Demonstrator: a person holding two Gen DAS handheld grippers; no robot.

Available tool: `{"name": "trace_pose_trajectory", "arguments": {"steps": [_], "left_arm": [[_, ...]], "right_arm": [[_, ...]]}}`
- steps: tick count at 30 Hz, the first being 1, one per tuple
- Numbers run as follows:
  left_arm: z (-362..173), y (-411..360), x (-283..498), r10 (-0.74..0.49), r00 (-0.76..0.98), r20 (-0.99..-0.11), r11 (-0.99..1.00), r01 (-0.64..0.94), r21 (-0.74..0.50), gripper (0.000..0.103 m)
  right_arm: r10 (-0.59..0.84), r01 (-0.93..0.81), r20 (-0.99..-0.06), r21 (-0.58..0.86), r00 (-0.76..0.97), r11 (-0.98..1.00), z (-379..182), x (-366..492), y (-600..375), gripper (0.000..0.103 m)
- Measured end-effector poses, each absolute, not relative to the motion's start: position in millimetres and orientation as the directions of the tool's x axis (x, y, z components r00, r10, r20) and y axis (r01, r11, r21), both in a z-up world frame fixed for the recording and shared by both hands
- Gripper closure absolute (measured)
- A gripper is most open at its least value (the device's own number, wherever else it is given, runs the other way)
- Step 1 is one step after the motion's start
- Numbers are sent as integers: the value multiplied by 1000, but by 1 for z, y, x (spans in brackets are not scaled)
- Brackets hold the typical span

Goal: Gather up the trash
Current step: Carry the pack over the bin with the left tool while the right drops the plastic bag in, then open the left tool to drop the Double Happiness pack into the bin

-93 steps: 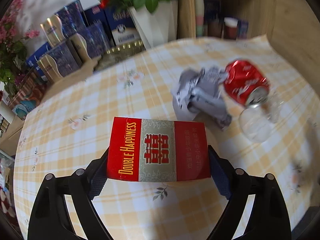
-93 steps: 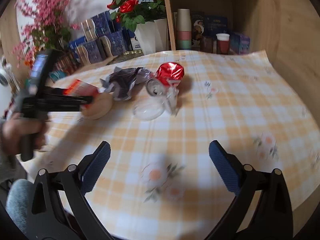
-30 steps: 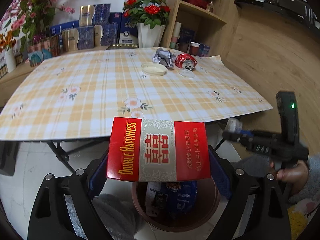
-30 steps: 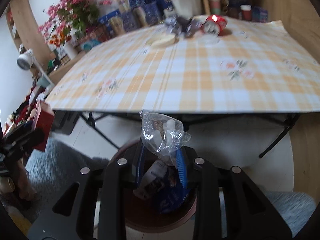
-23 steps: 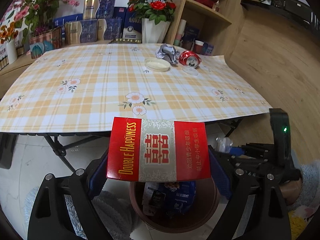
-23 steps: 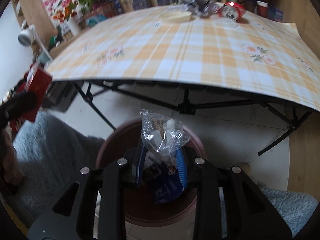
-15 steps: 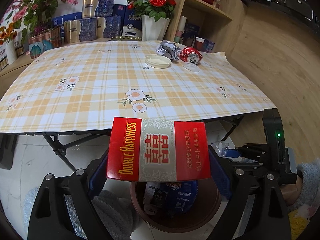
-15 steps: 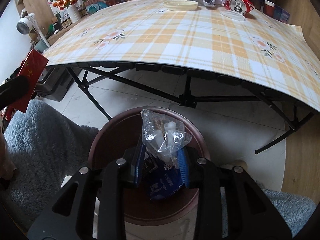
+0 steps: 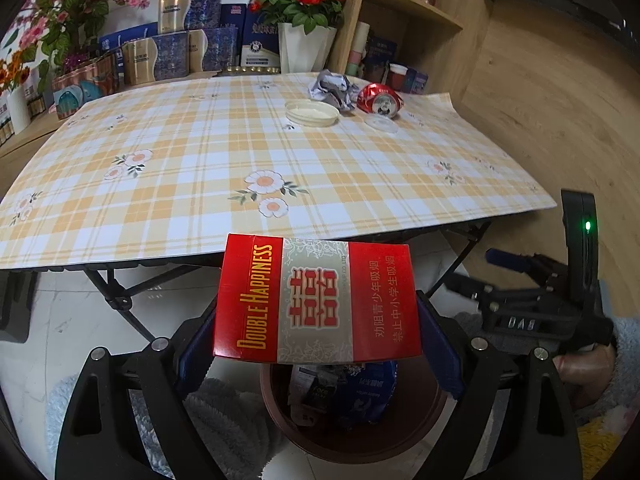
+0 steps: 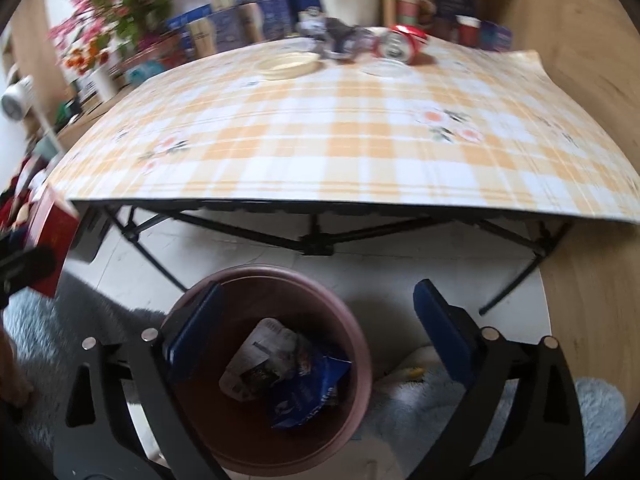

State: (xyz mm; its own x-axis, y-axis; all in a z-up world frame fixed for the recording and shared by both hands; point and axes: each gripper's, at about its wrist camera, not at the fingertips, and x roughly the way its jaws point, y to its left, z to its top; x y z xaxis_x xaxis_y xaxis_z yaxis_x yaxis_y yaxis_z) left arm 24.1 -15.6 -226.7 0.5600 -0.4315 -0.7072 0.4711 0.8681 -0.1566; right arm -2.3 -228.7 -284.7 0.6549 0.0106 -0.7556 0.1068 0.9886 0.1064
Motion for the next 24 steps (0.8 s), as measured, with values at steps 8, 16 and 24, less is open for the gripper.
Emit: {"name": "trace_pose_trajectory", "arguments": {"steps": [8, 16, 24], "left_arm": [[-237, -35, 36, -462, 515, -722, 840, 515, -170, 16], [-252, -40, 37, -472, 451, -757, 824, 531, -197, 16], [-252, -46, 33, -483, 436, -759, 806, 560, -192, 14]], "right_arm": [[-31, 196, -744, 136, 667, 971, -283, -5, -247, 6], [-25, 220, -753, 160, 658, 962, -287, -6, -251, 6], [-23, 208, -756, 151, 655, 967, -288, -4, -249, 6]]}}
